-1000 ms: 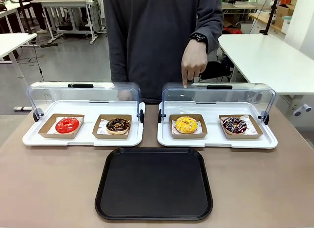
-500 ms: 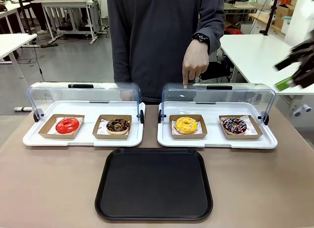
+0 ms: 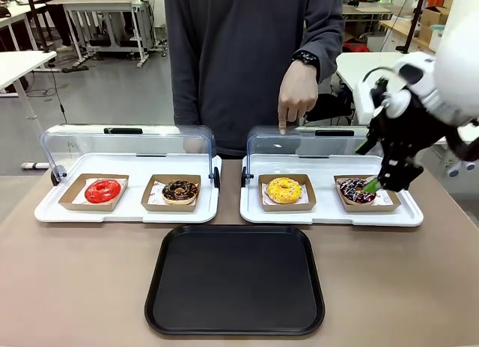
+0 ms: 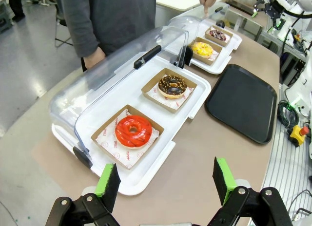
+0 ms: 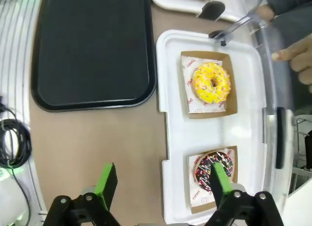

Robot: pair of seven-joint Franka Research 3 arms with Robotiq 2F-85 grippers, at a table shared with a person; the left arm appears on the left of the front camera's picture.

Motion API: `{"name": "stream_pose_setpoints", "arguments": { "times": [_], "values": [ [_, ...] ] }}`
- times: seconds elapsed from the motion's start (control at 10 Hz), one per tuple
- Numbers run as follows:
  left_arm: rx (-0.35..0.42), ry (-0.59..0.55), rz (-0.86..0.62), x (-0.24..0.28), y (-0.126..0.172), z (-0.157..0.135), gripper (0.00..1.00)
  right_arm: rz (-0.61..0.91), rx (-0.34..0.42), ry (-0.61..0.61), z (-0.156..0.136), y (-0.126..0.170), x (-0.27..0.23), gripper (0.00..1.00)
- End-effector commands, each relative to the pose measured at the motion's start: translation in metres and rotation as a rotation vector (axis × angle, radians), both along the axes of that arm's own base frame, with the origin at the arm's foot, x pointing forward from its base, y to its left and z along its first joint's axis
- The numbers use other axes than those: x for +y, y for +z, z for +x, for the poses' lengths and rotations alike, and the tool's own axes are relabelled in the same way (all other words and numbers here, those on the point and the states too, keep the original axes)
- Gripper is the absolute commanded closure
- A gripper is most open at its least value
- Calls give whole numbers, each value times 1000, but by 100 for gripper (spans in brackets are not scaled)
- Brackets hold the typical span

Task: Move the third donut from the left to the tray.
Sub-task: Pick up the Paper togo box containing the Donut indicated by the person and place it on the Handle tray.

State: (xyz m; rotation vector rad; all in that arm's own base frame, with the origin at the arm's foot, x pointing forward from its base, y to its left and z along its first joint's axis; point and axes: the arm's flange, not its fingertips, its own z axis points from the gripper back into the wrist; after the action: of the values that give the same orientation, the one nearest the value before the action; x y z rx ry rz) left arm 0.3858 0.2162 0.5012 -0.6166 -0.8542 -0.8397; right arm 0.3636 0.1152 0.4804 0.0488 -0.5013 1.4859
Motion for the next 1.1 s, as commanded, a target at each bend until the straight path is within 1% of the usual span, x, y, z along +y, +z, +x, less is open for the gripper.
{"name": "stream_pose_setpoints", "arguments": {
  "times": [0.0,0.1,0.5,0.6,0.7,0.8,0.9,1.0],
  "values": [
    [-1,1,-2,0,1,-1,0,44,-28,-71,4,-9,-6,0],
    [-1,1,-2,0,1,-1,0,0,0,0,0,0,0,0],
    [-1,1,-2,0,1,-1,0,0,0,0,0,0,0,0],
    [-1,1,-2,0,1,-1,0,10,-12,17,0,-6,-3,0],
    [-1,1,-2,0,1,-1,0,0,-3,18,20,-15,12,0],
    [-1,1,-2,0,1,-1,0,-6,3,30,30,-24,23,0],
    [-1,1,-2,0,1,-1,0,-29,25,38,37,-36,34,0],
    [-1,1,-2,0,1,-1,0,-41,32,28,42,-47,42,0]
  ]
}}
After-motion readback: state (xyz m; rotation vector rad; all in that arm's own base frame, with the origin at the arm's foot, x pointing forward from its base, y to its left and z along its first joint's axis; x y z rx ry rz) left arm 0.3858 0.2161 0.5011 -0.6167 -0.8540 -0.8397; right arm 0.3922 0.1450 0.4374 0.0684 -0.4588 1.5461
